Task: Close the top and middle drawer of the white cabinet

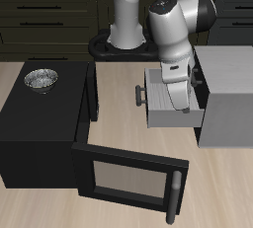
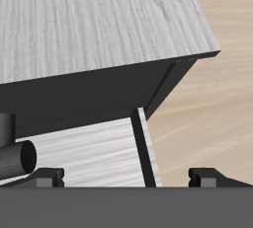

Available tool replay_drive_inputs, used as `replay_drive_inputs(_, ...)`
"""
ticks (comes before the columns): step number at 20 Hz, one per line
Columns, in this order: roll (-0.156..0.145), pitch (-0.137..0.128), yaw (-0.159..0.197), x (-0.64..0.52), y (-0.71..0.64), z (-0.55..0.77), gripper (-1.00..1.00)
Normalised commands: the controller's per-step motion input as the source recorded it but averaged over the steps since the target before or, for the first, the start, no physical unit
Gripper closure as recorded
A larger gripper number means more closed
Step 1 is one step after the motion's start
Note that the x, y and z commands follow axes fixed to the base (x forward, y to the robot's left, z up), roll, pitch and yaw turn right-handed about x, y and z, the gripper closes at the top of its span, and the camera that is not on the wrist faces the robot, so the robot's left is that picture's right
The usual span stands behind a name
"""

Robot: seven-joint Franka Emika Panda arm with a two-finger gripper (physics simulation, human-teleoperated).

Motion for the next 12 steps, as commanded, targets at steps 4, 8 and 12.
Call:
replay_drive_inputs(4, -0.003, 0.006, 0.017, -0.04, -0.08, 0.0, -1.0)
replay_drive_inputs(8, -0.024, 0.01, 0.017, -0.09, -0.22, 0.11, -1.0)
replay_drive_inputs(12, -0.033, -0.003, 0.013, -0.12, -0.27, 0.15, -1.0)
